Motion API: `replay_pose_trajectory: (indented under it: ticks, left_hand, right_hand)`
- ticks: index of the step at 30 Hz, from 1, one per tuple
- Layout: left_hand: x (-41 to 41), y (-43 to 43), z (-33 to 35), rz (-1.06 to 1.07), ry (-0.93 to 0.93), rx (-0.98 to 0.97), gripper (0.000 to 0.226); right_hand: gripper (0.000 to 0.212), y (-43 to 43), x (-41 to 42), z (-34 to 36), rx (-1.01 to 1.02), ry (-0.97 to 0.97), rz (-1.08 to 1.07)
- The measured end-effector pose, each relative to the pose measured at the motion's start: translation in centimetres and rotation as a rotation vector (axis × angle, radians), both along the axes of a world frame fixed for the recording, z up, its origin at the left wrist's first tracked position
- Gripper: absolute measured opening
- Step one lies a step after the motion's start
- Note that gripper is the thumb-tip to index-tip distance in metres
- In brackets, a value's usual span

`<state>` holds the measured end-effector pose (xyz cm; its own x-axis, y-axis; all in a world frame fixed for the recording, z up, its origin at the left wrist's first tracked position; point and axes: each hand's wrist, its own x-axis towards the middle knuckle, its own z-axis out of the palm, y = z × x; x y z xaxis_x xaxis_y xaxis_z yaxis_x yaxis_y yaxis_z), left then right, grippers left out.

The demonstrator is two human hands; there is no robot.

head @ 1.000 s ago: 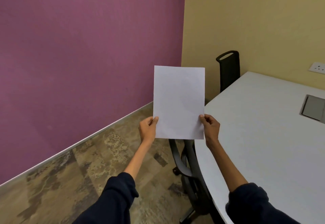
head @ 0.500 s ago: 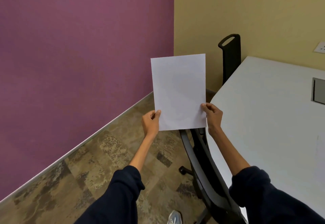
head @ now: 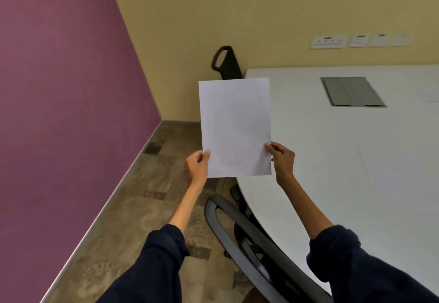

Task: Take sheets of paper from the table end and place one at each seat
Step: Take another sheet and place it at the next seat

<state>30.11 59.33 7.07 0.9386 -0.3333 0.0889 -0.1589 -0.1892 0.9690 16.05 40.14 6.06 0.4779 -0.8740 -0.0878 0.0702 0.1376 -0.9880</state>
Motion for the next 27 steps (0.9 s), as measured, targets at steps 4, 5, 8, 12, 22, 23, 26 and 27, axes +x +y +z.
replay_pose_trajectory:
  ticks: [4,5,8,12,22,23,26,27]
  left_hand:
    - [1.5,-5.9,-0.8,-0.179,0.036,0.007,0.043]
    - [1.8,-7.2,-1.0,-0.232,0.044,0.011,0.043]
    - [2.3,-10.9,-1.8,-0.361,0.006,0.019,0.046]
    - [3.1,-15.2,-2.7,-0.545,-0.043,0.075,0.051]
    - [-1.0,-20.9,-6.7,-0.887,0.023,0.205,0.051]
    - [-1.6,-21.1,-7.1,-0.902,0.031,0.22,0.051]
    - [-3.1,-22.1,-8.8,-0.952,0.041,0.272,0.046]
    - [-3.5,-22.4,-9.4,-0.967,0.048,0.293,0.043]
  right_hand:
    - [0.01,-3.3,-1.9,-1.0,0.018,0.006,-0.158]
    - [0.008,-3.8,-2.4,-1.3,0.018,0.011,-0.197]
    - [0.008,-4.8,-3.9,-2.3,0.028,0.033,-0.332]
    - [0.014,-5.0,-5.5,-3.3,0.03,0.061,-0.512]
    - [0.016,-2.8,-11.6,-6.3,0.101,0.162,-0.837]
    - [0.018,-2.6,-12.3,-6.7,0.113,0.181,-0.853]
    - [0.023,-2.5,-14.1,-8.3,0.165,0.234,-0.889]
    - [0.024,-2.5,-14.5,-8.8,0.18,0.247,-0.898]
